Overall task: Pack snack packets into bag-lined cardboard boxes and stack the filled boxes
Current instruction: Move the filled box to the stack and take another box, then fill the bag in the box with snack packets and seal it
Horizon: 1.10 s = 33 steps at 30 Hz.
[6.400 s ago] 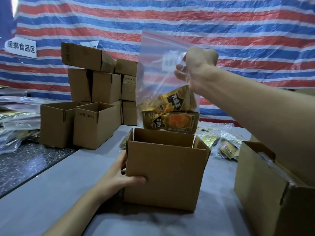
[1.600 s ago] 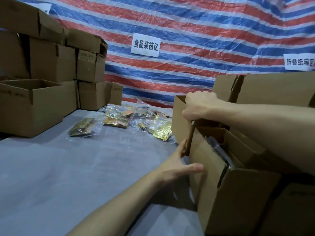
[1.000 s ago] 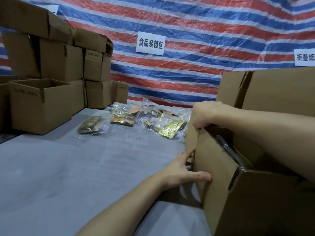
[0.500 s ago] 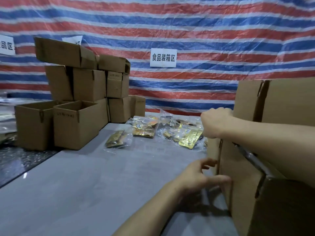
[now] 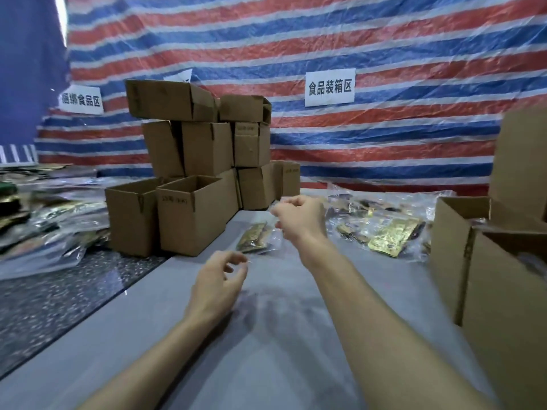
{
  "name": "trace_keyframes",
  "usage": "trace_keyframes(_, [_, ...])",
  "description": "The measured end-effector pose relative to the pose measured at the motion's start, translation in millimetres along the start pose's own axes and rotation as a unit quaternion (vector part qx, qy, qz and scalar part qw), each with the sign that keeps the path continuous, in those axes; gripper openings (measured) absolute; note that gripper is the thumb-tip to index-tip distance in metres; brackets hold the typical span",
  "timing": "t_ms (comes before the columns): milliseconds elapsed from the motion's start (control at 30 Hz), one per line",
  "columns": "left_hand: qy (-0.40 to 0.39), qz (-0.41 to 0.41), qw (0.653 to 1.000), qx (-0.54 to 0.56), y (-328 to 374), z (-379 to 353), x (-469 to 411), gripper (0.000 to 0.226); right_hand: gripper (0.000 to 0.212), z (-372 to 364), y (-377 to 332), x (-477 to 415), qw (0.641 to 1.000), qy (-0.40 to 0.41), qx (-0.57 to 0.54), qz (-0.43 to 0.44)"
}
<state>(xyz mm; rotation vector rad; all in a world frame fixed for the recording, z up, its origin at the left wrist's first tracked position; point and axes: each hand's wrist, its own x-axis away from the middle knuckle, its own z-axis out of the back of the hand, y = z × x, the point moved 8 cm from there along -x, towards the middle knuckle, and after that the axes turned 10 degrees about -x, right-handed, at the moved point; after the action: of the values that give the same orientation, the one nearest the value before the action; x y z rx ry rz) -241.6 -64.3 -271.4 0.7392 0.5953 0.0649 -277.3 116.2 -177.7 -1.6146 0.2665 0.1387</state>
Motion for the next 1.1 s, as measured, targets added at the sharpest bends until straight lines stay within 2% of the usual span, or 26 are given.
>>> trace_keyframes(100, [0.066,0.02,0.996,-0.065,-27.3,39.0,-21.4,0.021,0.011,-0.2,29.1,-5.9,0.999,-0.018,-0.001,-0.032])
trace_keyframes(167, [0.107,0.052,0.985,-0.128,-37.8,62.3,-41.1,0.036,0.017,3.7,33.3,-13.0,0.999,-0.027,-0.003,-0.043])
trace_keyframes(300, [0.169,0.052,0.935,-0.307,-28.4,92.5,-84.0,0.057,0.016,16.7,24.6,-22.9,0.999,-0.022,0.014,-0.02])
trace_keyframes(400, [0.172,0.074,0.915,-0.357,-22.6,99.1,-118.0,0.058,0.017,14.6,20.6,-23.7,0.999,-0.044,0.0,-0.019])
trace_keyframes(533, [0.119,0.067,0.903,-0.408,-17.7,84.0,-149.8,0.053,0.012,7.6,23.1,-23.0,0.995,-0.089,0.036,-0.025])
trace_keyframes(600, [0.118,0.053,0.905,-0.405,-15.2,76.7,-154.3,0.041,0.015,9.1,26.3,-26.3,0.994,-0.093,0.049,-0.026])
trace_keyframes(733, [0.164,0.046,0.922,-0.347,-3.2,67.3,-138.3,0.022,0.016,13.3,29.0,-30.4,0.995,-0.088,0.041,-0.033])
trace_keyframes(933, [0.238,-0.044,0.934,-0.262,38.3,73.3,-80.0,0.021,0.013,9.3,18.3,-25.8,0.995,-0.087,0.03,-0.025])
trace_keyframes(1100, [0.312,-0.084,0.933,-0.16,67.1,96.0,-17.9,0.021,0.013,8.7,5.8,-21.5,0.995,-0.099,0.005,-0.008])
